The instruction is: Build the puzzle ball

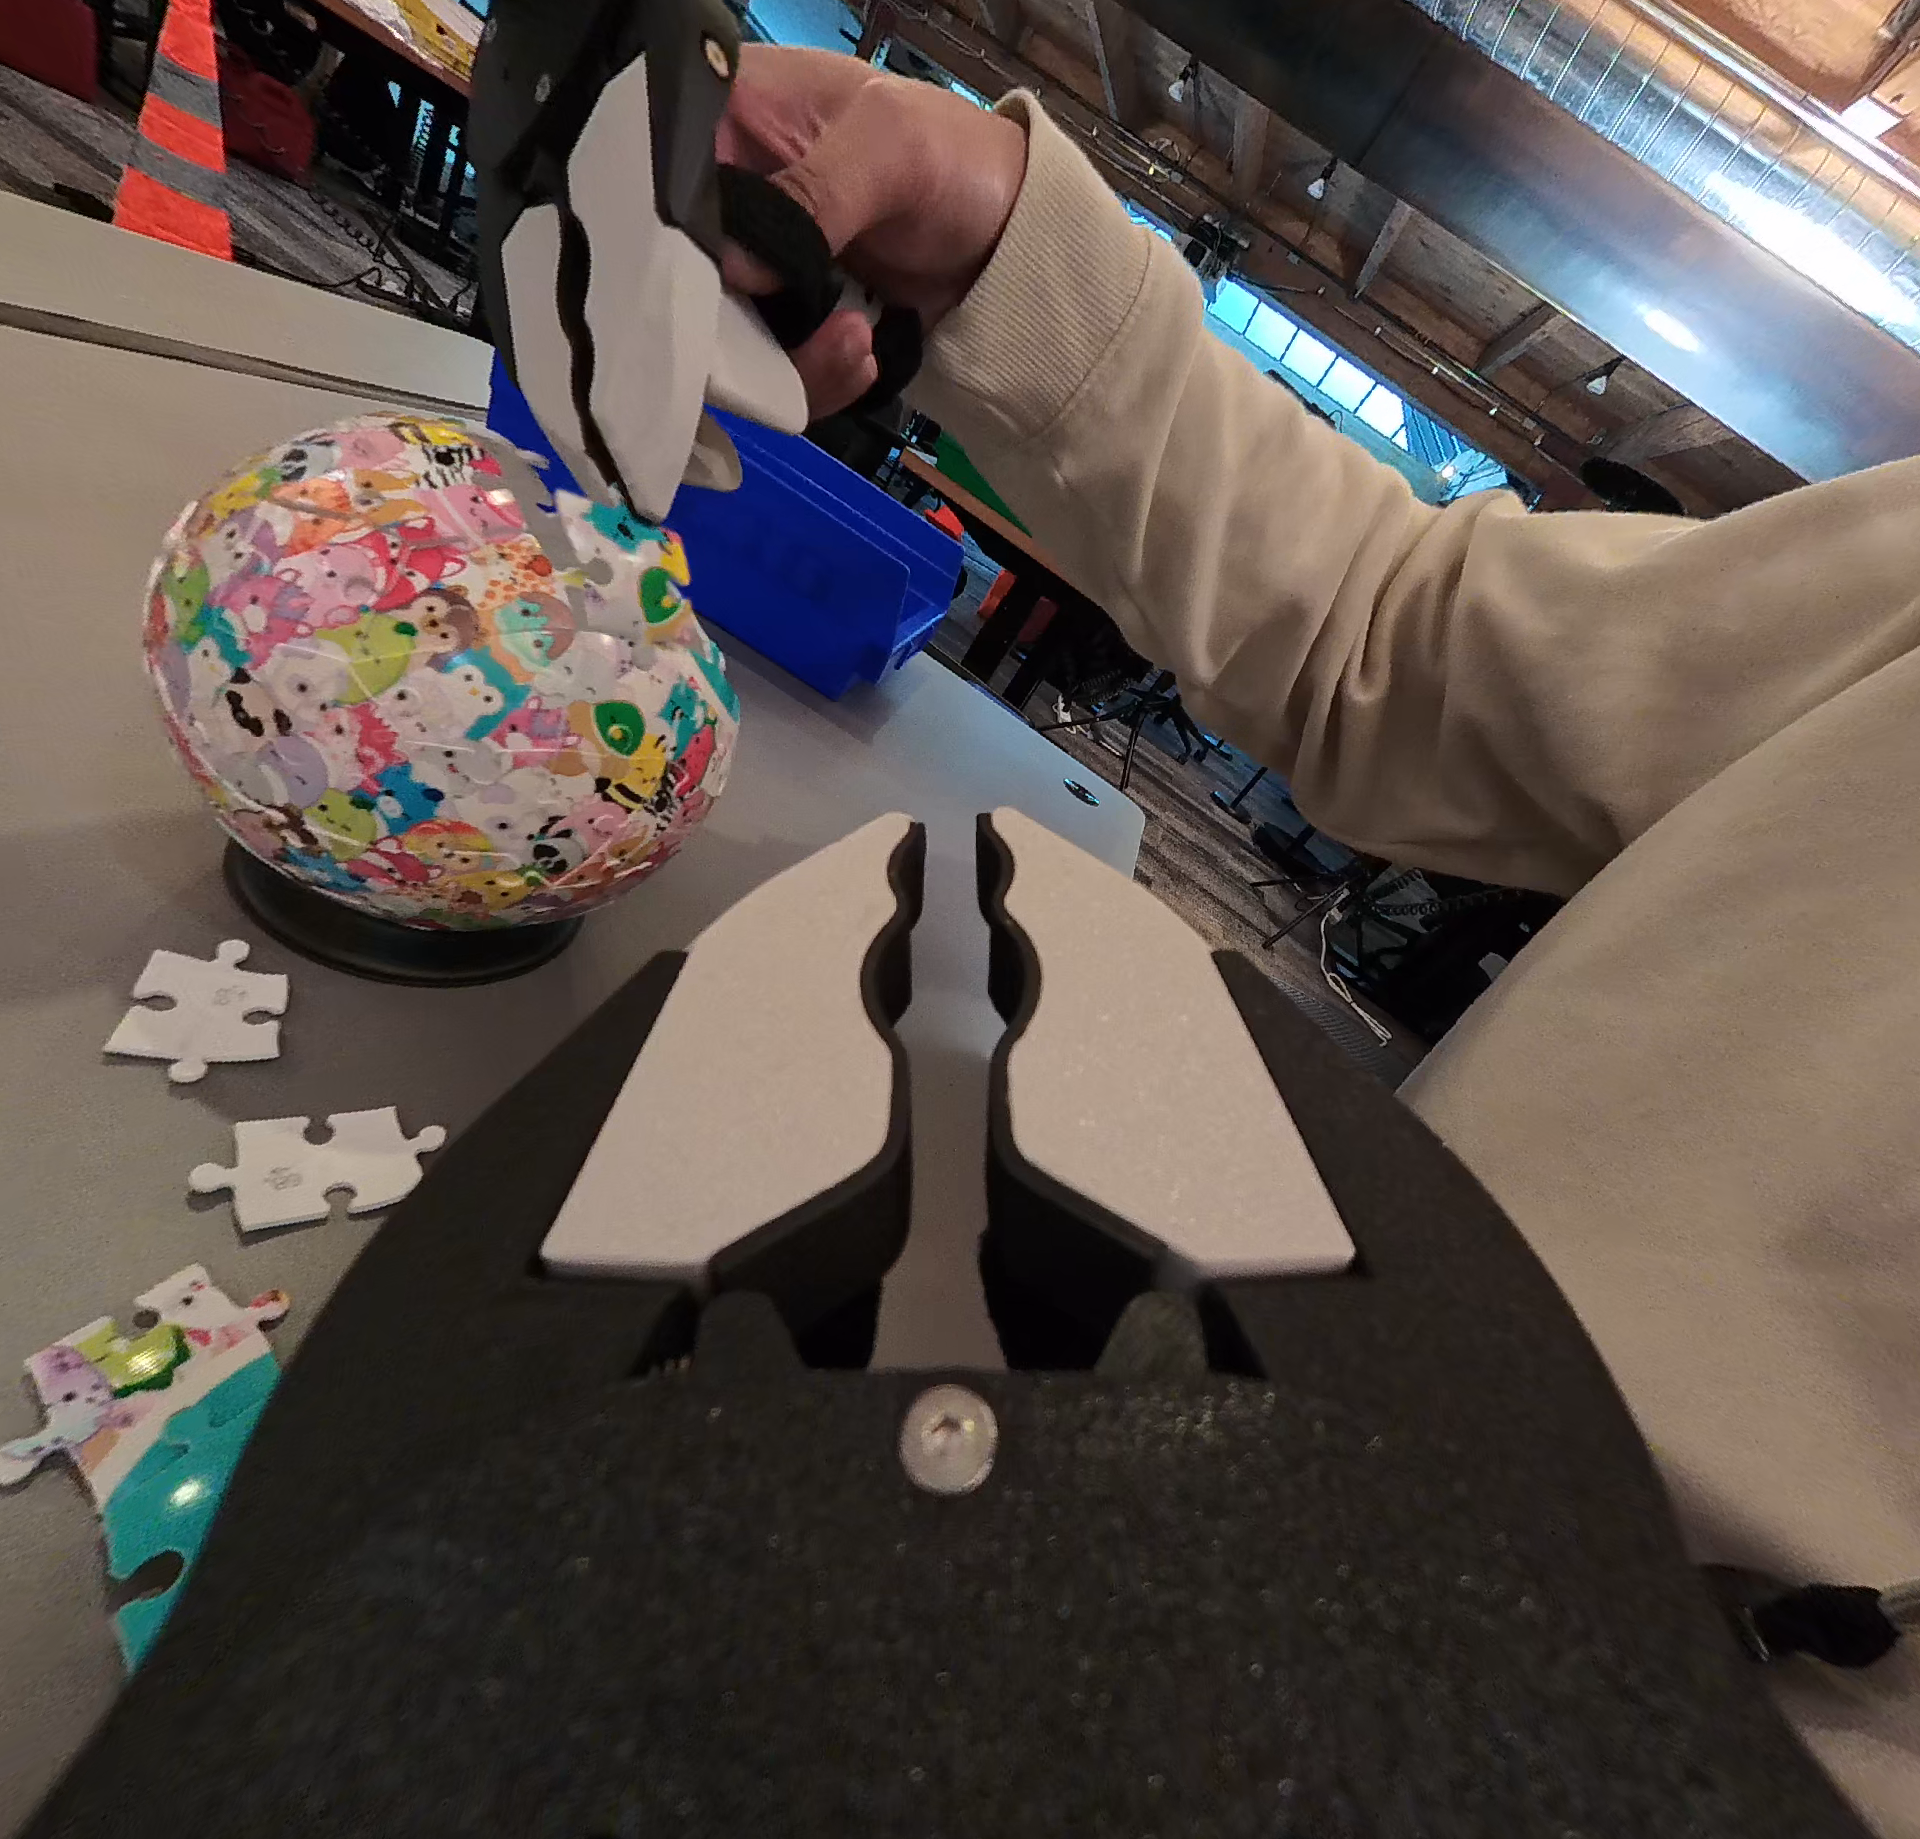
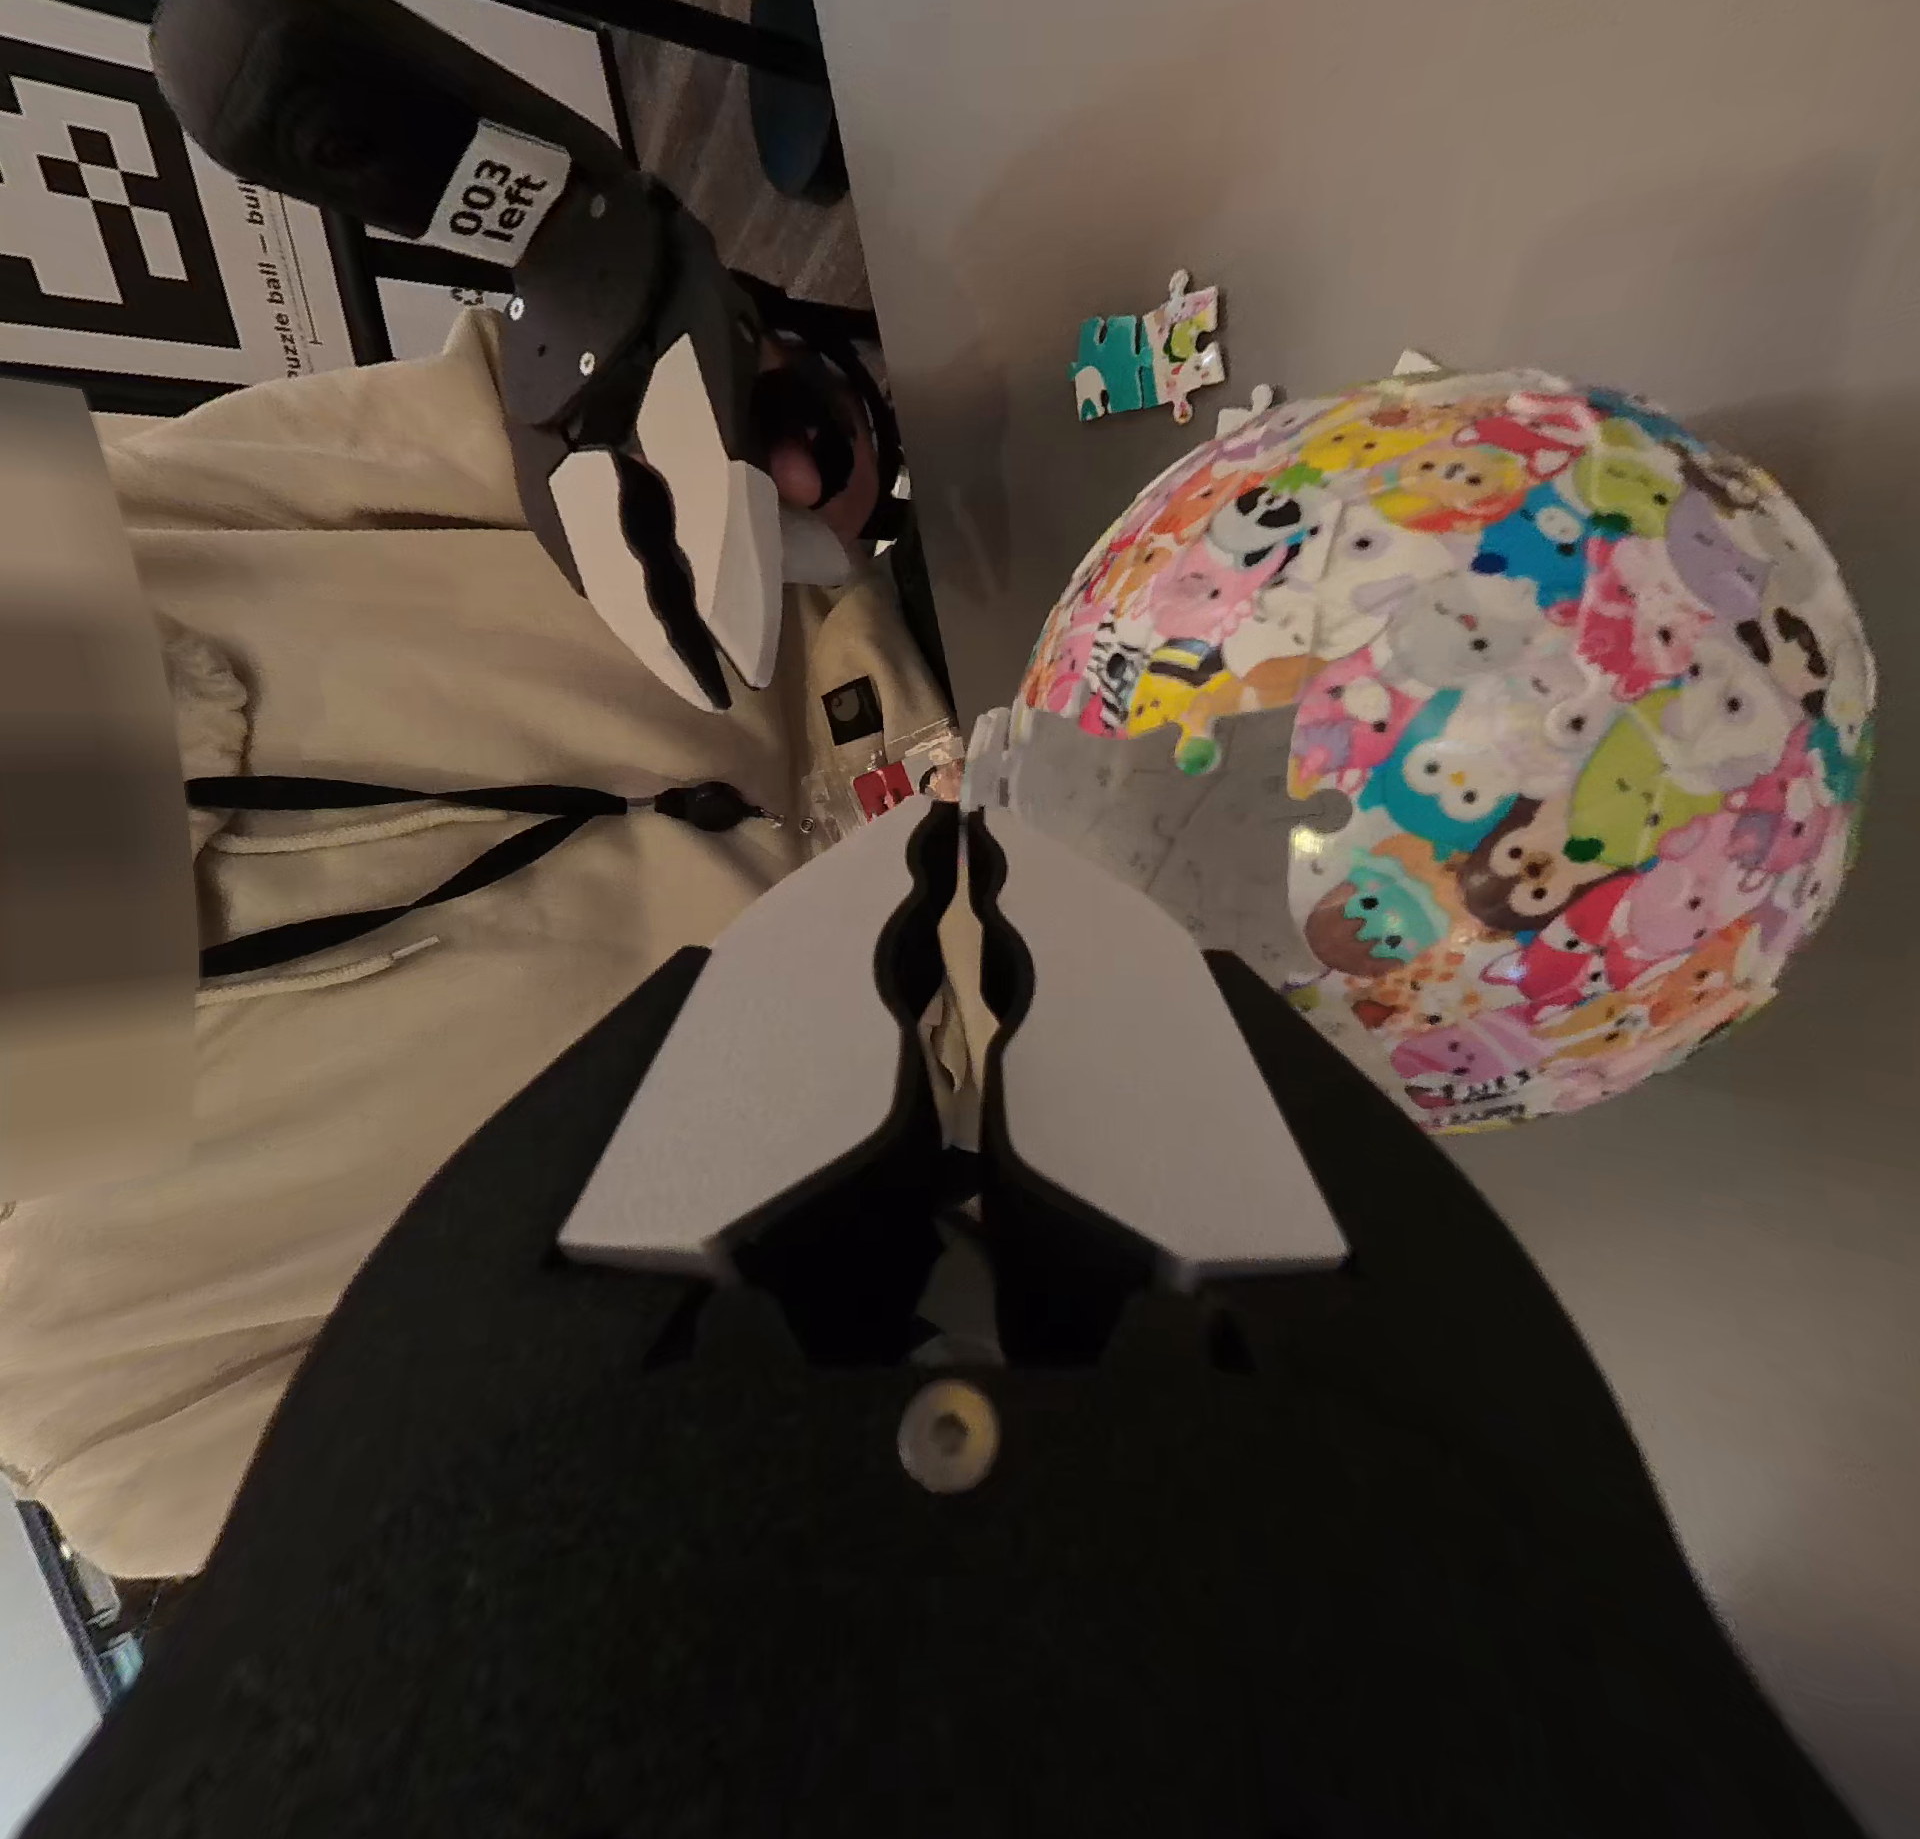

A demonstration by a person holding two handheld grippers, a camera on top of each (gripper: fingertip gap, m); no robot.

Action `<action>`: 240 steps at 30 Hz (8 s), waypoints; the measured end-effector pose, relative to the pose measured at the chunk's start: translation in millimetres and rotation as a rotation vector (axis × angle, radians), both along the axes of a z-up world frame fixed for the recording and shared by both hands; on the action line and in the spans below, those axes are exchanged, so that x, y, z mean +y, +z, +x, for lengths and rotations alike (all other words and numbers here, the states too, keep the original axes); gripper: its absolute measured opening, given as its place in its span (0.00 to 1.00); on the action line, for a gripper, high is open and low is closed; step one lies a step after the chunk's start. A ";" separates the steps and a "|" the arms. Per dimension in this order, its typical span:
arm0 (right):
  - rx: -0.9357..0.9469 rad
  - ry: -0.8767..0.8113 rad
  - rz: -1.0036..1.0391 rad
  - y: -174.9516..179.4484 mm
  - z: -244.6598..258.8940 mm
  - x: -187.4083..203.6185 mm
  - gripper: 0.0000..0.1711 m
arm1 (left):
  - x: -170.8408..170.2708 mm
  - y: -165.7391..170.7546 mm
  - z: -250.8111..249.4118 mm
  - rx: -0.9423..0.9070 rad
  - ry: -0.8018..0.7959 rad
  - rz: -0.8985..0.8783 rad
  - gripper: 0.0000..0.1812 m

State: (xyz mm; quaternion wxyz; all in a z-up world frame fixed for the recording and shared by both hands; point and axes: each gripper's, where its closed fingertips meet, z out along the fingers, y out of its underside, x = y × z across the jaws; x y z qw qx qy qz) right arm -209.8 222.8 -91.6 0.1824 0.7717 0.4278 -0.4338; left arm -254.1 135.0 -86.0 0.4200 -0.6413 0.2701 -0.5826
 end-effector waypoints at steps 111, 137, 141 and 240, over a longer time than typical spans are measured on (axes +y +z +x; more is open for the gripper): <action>0.322 0.378 1.222 -18.7 52.5 -25.5 0.17 | 21.7 -78.9 -40.8 0.670 0.095 0.170 0.04; -0.030 0.779 1.102 -64.9 43.8 -18.1 0.08 | 9.8 -86.1 -46.3 0.731 0.100 0.186 0.04; 0.002 0.758 1.120 -60.5 39.8 -19.3 0.09 | 10.3 -86.8 -46.7 0.732 0.102 0.183 0.04; 0.115 -0.218 1.678 -81.1 52.5 -80.8 0.24 | -3.1 -89.0 -26.9 0.752 0.131 0.163 0.09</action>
